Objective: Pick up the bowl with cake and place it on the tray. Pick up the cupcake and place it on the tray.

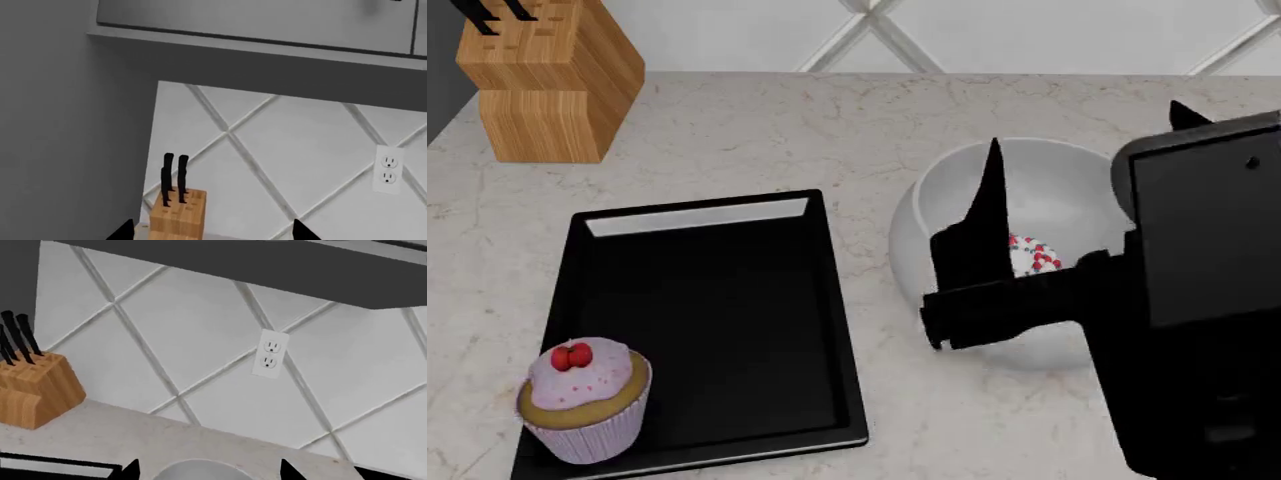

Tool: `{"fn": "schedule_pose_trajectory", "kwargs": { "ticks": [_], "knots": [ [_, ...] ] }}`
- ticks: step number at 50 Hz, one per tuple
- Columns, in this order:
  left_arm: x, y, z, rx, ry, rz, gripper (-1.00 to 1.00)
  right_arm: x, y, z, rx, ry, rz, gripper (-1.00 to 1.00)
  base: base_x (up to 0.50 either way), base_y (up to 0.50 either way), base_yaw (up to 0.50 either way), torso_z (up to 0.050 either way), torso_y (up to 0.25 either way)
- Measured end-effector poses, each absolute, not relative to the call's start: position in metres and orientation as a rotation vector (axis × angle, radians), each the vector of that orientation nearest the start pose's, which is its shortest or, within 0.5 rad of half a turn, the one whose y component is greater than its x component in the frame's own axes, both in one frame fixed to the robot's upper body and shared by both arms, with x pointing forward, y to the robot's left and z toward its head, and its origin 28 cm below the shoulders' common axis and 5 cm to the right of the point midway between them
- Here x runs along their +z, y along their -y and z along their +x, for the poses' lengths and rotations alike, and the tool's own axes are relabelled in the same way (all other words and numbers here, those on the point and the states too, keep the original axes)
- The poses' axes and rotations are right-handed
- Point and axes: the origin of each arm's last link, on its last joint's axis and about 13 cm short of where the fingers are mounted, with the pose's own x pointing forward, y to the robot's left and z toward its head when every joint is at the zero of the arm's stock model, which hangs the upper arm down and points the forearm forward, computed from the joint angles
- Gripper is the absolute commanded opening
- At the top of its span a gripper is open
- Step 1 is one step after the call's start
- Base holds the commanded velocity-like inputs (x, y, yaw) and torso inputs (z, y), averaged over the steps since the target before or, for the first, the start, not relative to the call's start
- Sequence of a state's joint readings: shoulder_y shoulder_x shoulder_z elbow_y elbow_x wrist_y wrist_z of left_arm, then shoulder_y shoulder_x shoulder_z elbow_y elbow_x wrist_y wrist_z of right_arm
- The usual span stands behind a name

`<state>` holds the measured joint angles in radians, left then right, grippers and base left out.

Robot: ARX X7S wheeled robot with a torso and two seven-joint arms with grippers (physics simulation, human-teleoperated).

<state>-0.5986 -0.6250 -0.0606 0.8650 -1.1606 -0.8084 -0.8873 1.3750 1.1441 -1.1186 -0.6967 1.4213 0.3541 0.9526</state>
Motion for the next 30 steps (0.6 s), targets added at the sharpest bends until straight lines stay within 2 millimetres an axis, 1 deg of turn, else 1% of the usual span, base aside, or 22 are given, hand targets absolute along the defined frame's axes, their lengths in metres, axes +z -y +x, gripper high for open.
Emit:
{"fn": "schedule_pose_trajectory", "kwargs": {
  "ticks": [13,24,27,30],
  "knots": [
    [0.256,-0.242,0.204,0.146,0.414,-0.124,1.0,0.301,0.156,0.279,-0.072,-0.068,-0.036,1.0,0.0,0.0,0.0,0.0,0.0],
    [0.253,-0.245,0.21,0.175,0.439,-0.139,1.0,0.327,0.169,0.347,-0.165,-0.222,0.005,1.0,0.0,0.0,0.0,0.0,0.0],
    [0.252,-0.246,0.211,0.182,0.443,-0.144,1.0,0.329,0.17,0.369,-0.173,-0.271,0.0,1.0,0.0,0.0,0.0,0.0,0.0],
    [0.252,-0.246,0.213,0.185,0.446,-0.149,1.0,0.328,0.17,0.383,-0.18,-0.319,-0.023,1.0,0.0,0.0,0.0,0.0,0.0]
  ]
}}
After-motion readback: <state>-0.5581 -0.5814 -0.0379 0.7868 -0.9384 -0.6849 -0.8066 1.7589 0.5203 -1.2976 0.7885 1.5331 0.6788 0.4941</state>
